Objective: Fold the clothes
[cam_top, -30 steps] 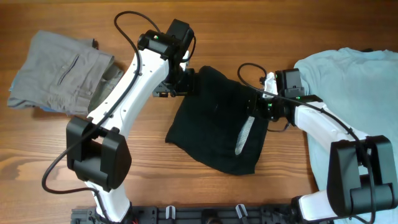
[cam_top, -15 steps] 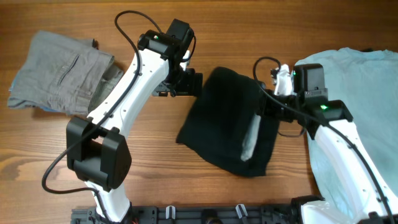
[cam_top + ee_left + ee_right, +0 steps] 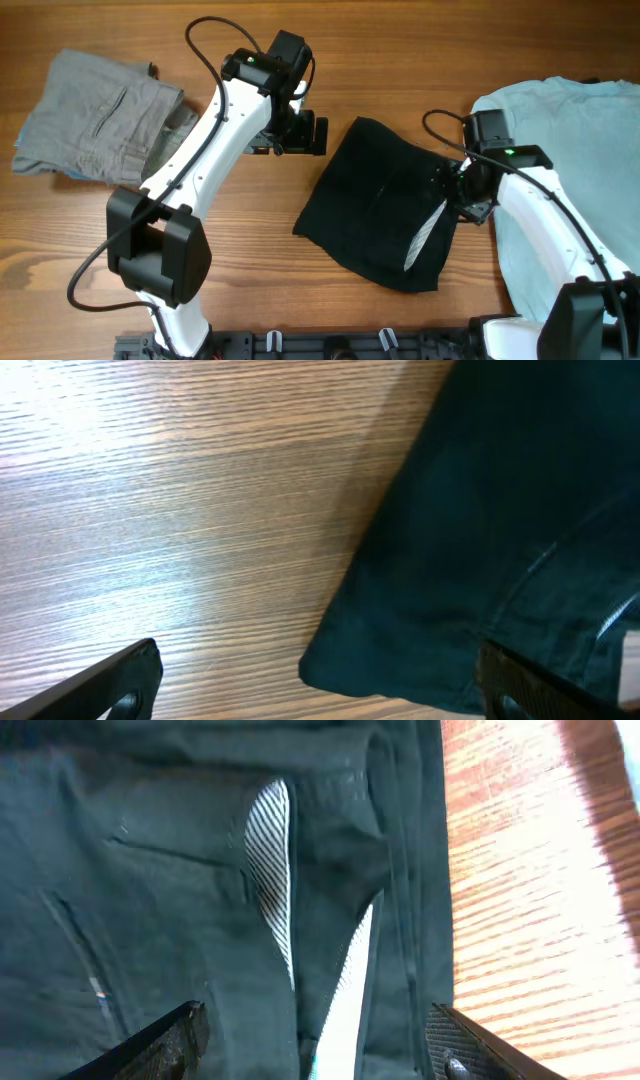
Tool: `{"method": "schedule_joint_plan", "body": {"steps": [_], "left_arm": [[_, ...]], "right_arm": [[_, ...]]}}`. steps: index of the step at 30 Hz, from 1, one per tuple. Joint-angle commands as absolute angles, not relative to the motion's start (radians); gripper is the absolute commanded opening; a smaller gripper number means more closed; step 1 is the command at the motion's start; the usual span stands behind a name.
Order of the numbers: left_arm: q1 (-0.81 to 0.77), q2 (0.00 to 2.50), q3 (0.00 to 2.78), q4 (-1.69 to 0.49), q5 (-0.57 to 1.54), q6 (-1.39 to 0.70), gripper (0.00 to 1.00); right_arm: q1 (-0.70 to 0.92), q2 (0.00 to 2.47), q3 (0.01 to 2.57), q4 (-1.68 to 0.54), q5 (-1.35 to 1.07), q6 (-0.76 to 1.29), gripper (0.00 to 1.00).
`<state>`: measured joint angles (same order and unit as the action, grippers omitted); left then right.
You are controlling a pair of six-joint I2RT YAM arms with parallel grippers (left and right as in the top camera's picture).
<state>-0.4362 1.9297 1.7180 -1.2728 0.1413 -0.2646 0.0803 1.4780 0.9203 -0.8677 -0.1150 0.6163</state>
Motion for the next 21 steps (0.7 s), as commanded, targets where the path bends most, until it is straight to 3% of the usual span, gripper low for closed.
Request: {"method": "schedule_joint_plan", "body": {"steps": [1,2,3,5,7,10,11,12,17,21], "left_arm": [[-0.437,1.913,1.687,-1.264,0.27,-0.212,1.0],[-0.437,1.913,1.674,-1.245,0.289,-0.195,0.98],[-0.437,1.913,1.655,-1.217,0.319,-0.158,0.93],[-0.437,1.913,1.615,-1.184,0.406,-0.088,0.85],[-0.437,1.913,1.581,-1.19,0.51,-0.059,0.68],[-0.438,1.913,1.547,-1.227,0.585,-0.059,0.42],[-0.447,1.913,1.533,-1.227,0.588,-0.059,0.17],[-0.461,1.913,1.518,-1.222,0.599,-0.059,0.04],[-0.595,1.913,1.414,-1.134,0.591,-0.064,0.04],[-0.671,1.913,1.288,-1.004,0.367,-0.376,0.04]], "right_arm": [[0.075,1.398,0.967,-0.799,-0.271,0.44,0.7],[0.075,1.379,0.967,-0.778,-0.329,0.382,0.66],[0.075,1.366,0.967,-0.774,-0.351,0.37,0.55],[0.075,1.365,0.966,-0.776,-0.35,0.366,0.25],[0.075,1.383,0.953,-0.773,-0.349,0.369,0.04],[0.075,1.443,0.935,-0.763,-0.35,0.369,0.04],[0.075,1.48,0.934,-0.764,-0.35,0.369,0.04],[0.075,1.505,0.934,-0.763,-0.349,0.369,0.04],[0.071,1.524,0.935,-0.72,-0.334,0.367,0.04],[0.046,1.514,0.937,-0.724,-0.331,0.369,0.04]]}}
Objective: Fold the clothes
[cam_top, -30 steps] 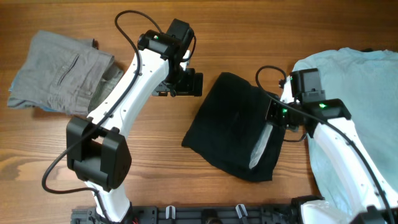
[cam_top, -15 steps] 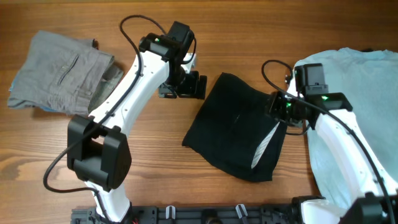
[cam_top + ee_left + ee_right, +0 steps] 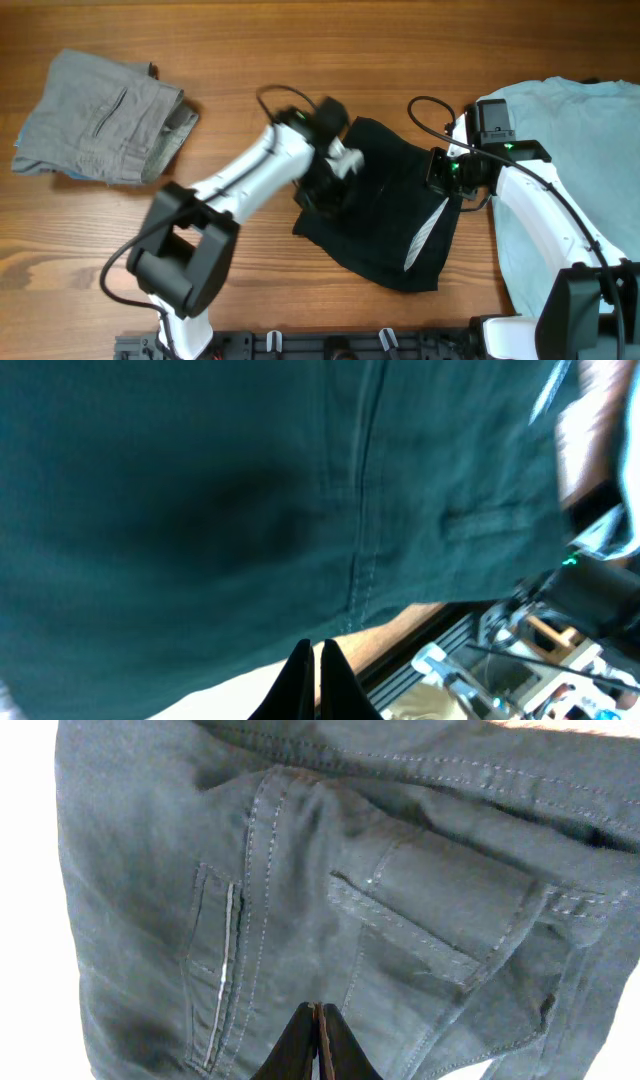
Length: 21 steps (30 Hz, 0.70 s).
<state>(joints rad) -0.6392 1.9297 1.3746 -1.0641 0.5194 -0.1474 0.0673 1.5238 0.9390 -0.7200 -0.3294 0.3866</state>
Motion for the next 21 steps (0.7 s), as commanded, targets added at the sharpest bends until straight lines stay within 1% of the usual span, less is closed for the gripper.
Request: {"method": "schedule_joint_plan", "body": {"steps": [1,5,7,9,12,14,16,18,20,21], "left_arm": [[-0.669,1.913,1.259,-0.974,0.361,-0.424,0.04],[-0.605,1.913,1.147,-0.842,0.318,-0.59,0.04],[-0.542,1.916,1.129,-0.773,0.253,-0.591,0.04],[-0.468,1.917,1.129,-0.688,0.199,-0.543,0.04],[-0.358,1.917,1.158,-0.561,0.27,-0.458,0.04],[-0.312,1.917,1.225,-0.529,0.318,-0.406,0.04],[-0.299,1.917,1.319,-0.543,0.318,-0.355,0.05],[-0.299,1.917,1.432,-0.606,0.318,-0.301,0.14],[-0.301,1.917,1.561,-0.734,0.324,-0.294,0.35],[-0.303,1.917,1.648,-0.851,0.367,-0.295,0.5]], "right_arm": [[0.042,1.512,0.937,-0.728,-0.332,0.368,0.04],[0.041,1.511,0.937,-0.729,-0.361,0.366,0.04],[0.042,1.511,0.937,-0.722,-0.368,0.364,0.05],[0.042,1.511,0.937,-0.69,-0.368,0.337,0.06],[0.042,1.511,0.937,-0.631,-0.416,0.293,0.07],[0.051,1.511,0.936,-0.596,-0.451,0.25,0.07],[0.07,1.513,0.936,-0.578,-0.45,0.221,0.08],[0.097,1.518,0.936,-0.562,-0.45,0.199,0.1],[0.12,1.523,0.936,-0.561,-0.437,0.18,0.12],[0.134,1.53,0.936,-0.574,-0.395,0.187,0.13]]}}
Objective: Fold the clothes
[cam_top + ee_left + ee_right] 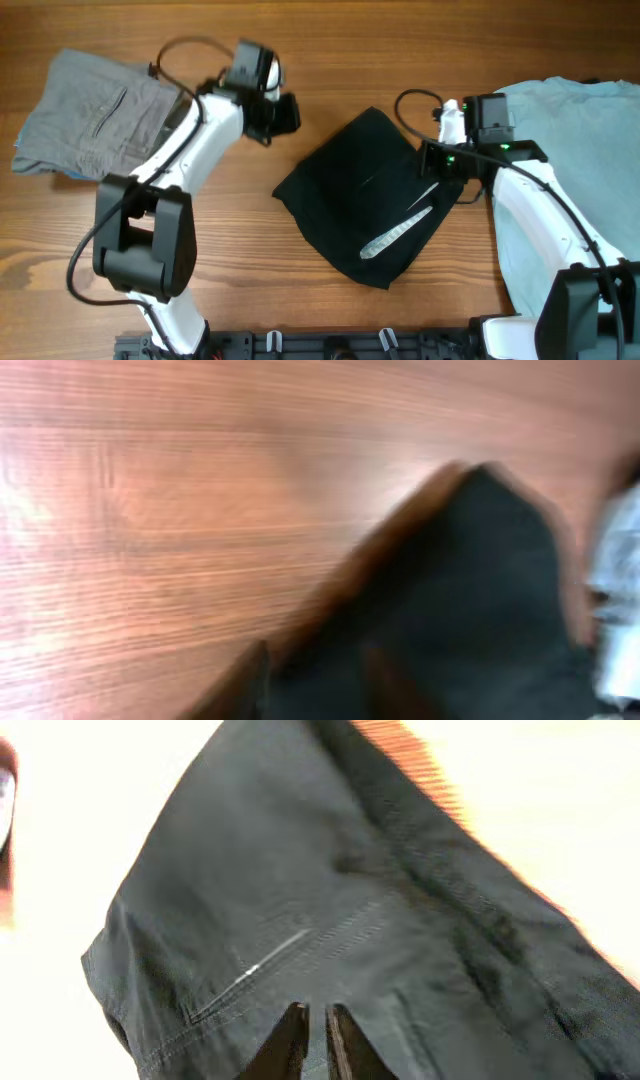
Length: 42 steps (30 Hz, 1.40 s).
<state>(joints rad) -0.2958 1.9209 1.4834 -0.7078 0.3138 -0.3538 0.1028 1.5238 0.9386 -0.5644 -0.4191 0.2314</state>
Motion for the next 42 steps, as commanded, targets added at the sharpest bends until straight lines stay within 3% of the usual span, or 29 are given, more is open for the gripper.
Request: {"method": "schedule_joint_plan", "body": {"steps": [1,4,8,11,15,20,22,24,25,27,34,42], "left_arm": [[-0.307,1.917,1.685,-0.911,0.399,-0.294,0.61],[-0.322,1.913,1.719,-1.052,0.425,-0.295,0.7],[-0.334,1.915,1.694,-1.207,0.414,-0.313,0.58],[-0.356,1.915,1.602,-1.271,0.415,-0.365,0.66],[-0.386,1.915,1.441,-1.226,0.422,-0.401,0.77],[-0.43,1.915,1.288,-1.11,0.5,-0.401,0.81],[-0.431,1.915,1.276,-1.074,0.48,-0.401,0.64],[-0.432,1.915,1.276,-1.057,0.41,-0.404,0.3],[-0.432,1.915,1.276,-1.054,0.348,-0.425,0.18],[-0.432,1.915,1.276,-1.053,0.266,-0.45,0.05],[-0.427,1.958,1.275,-0.943,0.158,-0.501,0.04],[-0.346,2.086,1.276,-0.754,0.127,-0.514,0.06]], "right_arm": [[0.139,1.538,0.936,-0.587,-0.359,0.201,0.13],[0.138,1.576,0.935,-0.638,-0.188,0.356,0.11],[0.136,1.652,0.935,-0.645,-0.171,0.392,0.08],[0.136,1.726,0.935,-0.645,-0.183,0.393,0.05],[0.136,1.761,0.935,-0.65,-0.191,0.392,0.04],[0.136,1.761,0.935,-0.652,-0.199,0.392,0.04],[0.136,1.76,0.935,-0.654,-0.218,0.387,0.04],[0.136,1.749,0.937,-0.662,-0.24,0.352,0.04],[0.136,1.734,0.947,-0.683,-0.24,0.348,0.04],[0.136,1.682,0.978,-0.729,-0.239,0.339,0.04],[0.136,1.383,1.018,-0.792,-0.24,0.343,0.08],[0.136,1.3,1.017,-0.813,-0.24,0.343,0.08]]}}
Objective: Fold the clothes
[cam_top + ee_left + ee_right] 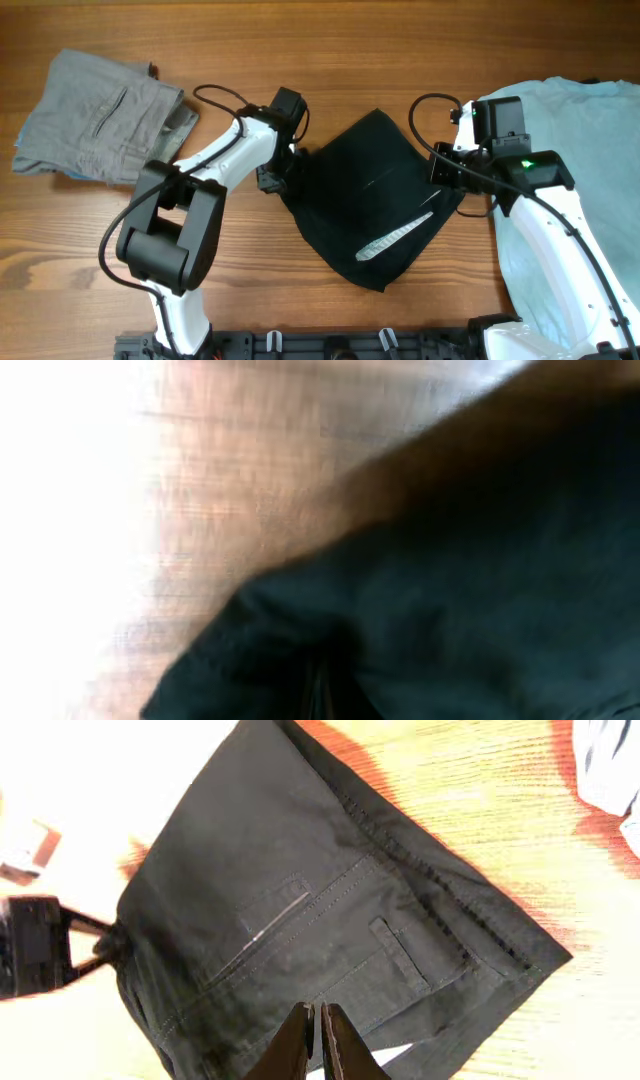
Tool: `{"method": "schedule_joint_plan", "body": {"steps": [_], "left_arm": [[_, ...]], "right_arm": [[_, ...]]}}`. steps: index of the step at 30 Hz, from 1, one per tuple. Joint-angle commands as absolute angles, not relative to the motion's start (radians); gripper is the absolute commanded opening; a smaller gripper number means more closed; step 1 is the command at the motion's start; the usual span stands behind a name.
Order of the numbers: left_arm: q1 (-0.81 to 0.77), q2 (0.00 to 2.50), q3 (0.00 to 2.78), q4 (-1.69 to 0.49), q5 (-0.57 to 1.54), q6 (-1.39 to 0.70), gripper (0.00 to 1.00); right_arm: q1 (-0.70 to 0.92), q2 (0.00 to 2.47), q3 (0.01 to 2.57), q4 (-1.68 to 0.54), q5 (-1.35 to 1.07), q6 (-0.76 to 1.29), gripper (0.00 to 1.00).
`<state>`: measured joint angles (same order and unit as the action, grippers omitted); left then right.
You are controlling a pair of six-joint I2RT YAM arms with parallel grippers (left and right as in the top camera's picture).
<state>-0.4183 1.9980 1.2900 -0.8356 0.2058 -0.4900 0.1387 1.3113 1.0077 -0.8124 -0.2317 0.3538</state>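
Folded black shorts [360, 205] lie mid-table, a white striped pocket lining [400, 232] showing on their lower right. My left gripper [283, 172] sits at their left corner. In its own blurred view the fingers [322, 695] are shut, with dark cloth [480, 590] all round them. My right gripper [445, 170] is at the shorts' right corner. In the right wrist view it [316, 1038] is shut over the spread shorts [300, 920]; whether it grips cloth does not show.
A folded grey garment [95, 115] lies at the table's far left. A light blue garment [580, 150] covers the right side, under my right arm. Bare wood [380, 60] lies beyond the shorts and along the front.
My left gripper was over bare table up-left of the shorts and is now shut at their left corner. The shorts and my right gripper have hardly shifted.
First both grippers were open, the left beside the shorts' upper left, the right over their right edge. Then both were shut on the shorts. Later the shorts lay turned and further left, with my left gripper off them. Now it is back at their left corner.
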Motion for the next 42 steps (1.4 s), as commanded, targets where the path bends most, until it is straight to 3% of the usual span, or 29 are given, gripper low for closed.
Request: {"method": "schedule_joint_plan", "body": {"steps": [1,6,11,14,21,27,32,35,42], "left_arm": [[-0.307,2.086,1.285,-0.728,0.13,-0.514,0.07],[-0.134,2.086,1.471,-0.69,0.313,-0.446,0.07],[-0.082,2.069,1.724,-0.914,0.432,-0.329,0.49],[-0.083,2.021,1.81,-1.089,0.492,-0.254,0.57],[-0.11,1.84,1.813,-1.376,0.512,-0.196,0.63],[-0.224,1.774,1.782,-1.543,0.392,-0.221,0.68],[-0.351,1.769,1.598,-1.449,0.392,-0.361,0.78],[-0.382,1.769,1.409,-1.317,0.397,-0.474,0.9],[-0.385,1.769,1.017,-0.936,0.637,-0.58,1.0]], "right_arm": [[0.136,1.3,1.017,-0.81,-0.24,0.343,0.08],[0.136,1.309,1.017,-0.793,-0.24,0.34,0.1],[0.138,1.353,0.998,-0.798,-0.262,0.283,0.1],[0.138,1.389,0.971,-0.796,-0.258,0.269,0.1],[0.138,1.549,0.957,-0.769,-0.251,0.416,0.1],[0.138,1.7,0.957,-0.759,-0.263,0.452,0.1],[0.138,1.779,0.957,-0.754,-0.262,0.445,0.09],[0.138,1.781,0.957,-0.751,-0.263,0.445,0.09],[0.138,1.781,0.957,-0.746,-0.263,0.443,0.09]]}}
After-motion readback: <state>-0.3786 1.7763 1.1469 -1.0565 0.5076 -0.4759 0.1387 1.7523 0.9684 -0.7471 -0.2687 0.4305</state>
